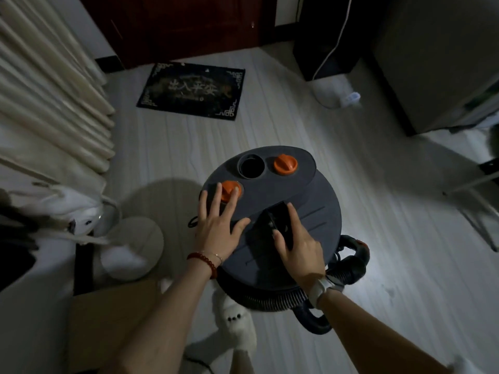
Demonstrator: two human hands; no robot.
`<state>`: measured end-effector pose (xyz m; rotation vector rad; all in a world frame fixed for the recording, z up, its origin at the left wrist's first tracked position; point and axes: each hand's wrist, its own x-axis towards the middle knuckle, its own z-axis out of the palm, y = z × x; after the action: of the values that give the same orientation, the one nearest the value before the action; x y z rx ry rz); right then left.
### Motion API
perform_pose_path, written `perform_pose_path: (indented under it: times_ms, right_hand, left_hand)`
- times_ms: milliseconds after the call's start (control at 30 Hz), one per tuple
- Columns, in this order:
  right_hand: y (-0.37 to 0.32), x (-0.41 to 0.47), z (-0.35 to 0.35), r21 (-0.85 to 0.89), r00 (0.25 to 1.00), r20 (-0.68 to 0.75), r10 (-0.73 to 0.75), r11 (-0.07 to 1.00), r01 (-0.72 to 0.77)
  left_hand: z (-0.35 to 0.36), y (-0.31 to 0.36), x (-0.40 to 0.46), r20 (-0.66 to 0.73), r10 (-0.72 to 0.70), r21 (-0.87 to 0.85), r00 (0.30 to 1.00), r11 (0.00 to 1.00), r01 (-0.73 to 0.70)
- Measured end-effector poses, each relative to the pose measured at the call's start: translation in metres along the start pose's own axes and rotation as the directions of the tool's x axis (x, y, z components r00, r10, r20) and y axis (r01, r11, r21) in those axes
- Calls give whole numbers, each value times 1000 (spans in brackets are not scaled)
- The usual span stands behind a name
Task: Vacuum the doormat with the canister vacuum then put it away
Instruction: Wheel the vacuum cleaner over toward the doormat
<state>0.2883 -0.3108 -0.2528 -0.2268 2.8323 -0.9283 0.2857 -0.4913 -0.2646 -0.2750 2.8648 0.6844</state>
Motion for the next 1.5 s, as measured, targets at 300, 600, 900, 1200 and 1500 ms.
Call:
perform_pose_path:
  times_ms: [300,600,900,1200,1500]
  right_hand:
    - [-57,184,8,40,989,149,-24,999,18]
    - [-87,334,9,106,913,397,-92,993,54]
    - [-84,421,0,36,854,487,-184,981,191]
    - [-37,438,-53,-55,836,529,-143,978,202]
    - [44,441,-144,-244,858,514,-7,958,154]
  left_hand:
    - [-66,-36,150,-39,-94,19,995,995,94]
    - [-95,-61,255,-150,-216,-61,965,976,209]
    - [-103,-52,298,-253,-389,-128,886,921,367]
    - [-80,-14,310,-212,-244,-120,946,968,223]
    - [-39,95,340,-83,45,60,996,997,-40]
